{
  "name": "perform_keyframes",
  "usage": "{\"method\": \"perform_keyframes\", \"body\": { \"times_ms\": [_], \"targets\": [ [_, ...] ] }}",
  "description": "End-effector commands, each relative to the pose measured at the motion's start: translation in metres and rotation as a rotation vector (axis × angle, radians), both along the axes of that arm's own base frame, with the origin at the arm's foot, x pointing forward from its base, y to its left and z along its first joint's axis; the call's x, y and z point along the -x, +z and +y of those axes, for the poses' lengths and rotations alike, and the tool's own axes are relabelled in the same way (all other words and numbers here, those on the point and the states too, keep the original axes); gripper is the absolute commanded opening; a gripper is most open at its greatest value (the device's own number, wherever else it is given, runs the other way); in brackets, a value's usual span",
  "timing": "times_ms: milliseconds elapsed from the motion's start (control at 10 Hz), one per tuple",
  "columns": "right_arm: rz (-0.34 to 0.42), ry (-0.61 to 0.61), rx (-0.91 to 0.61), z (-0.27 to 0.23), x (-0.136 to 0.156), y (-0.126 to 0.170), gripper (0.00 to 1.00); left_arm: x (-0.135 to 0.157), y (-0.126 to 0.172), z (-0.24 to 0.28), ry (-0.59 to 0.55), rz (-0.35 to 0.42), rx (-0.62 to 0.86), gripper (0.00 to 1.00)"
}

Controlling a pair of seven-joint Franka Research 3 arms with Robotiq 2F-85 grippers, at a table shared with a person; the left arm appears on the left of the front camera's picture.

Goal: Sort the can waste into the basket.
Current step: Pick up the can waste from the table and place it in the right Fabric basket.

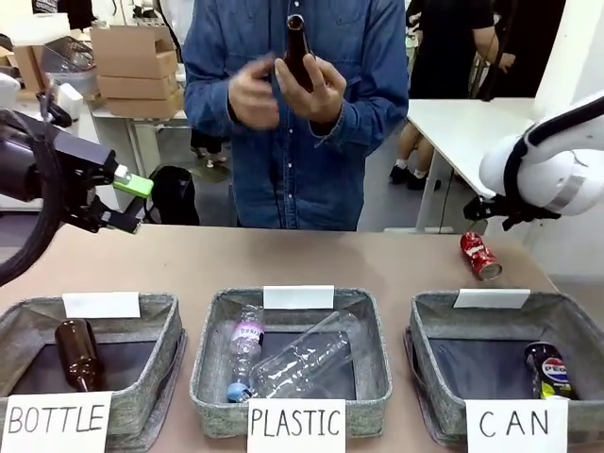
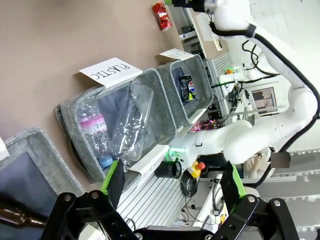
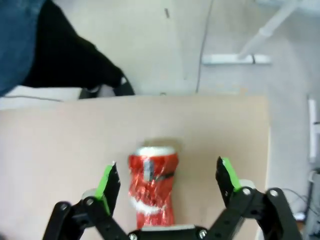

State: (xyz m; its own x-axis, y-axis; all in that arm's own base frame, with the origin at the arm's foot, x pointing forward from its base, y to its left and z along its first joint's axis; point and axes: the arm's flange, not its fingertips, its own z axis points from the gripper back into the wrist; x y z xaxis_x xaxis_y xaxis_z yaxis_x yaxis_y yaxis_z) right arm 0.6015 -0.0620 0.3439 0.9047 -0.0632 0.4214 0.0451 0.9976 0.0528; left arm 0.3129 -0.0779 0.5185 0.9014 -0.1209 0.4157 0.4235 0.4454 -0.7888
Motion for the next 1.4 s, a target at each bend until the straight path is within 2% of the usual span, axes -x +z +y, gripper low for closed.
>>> {"method": "perform_keyframes", "body": {
  "times_ms": [0,400,700,1200,1300],
  "targets": [
    [0.057,-0.010,0.013,0.009,-0.031,0.002,1.00,0.003,0.001,0.001,-0.010,0.003,-0.002,1.00],
    [0.188,0.006,0.042,0.018,-0.037,-0.022,1.00,0.003,0.001,0.001,-0.010,0.003,-0.002,1.00],
    [0.305,0.086,0.011,0.026,-0.026,-0.030,1.00,0.003,0.001,0.001,-0.010,0.003,-0.002,1.00],
    [0.306,0.092,0.058,0.030,-0.020,-0.029,1.00,0.003,0.001,0.001,-0.010,0.003,-0.002,1.00],
    [0.321,0.106,0.067,0.033,-0.019,-0.029,0.40,0.003,0.001,0.001,-0.010,0.003,-0.002,1.00]
  ]
}}
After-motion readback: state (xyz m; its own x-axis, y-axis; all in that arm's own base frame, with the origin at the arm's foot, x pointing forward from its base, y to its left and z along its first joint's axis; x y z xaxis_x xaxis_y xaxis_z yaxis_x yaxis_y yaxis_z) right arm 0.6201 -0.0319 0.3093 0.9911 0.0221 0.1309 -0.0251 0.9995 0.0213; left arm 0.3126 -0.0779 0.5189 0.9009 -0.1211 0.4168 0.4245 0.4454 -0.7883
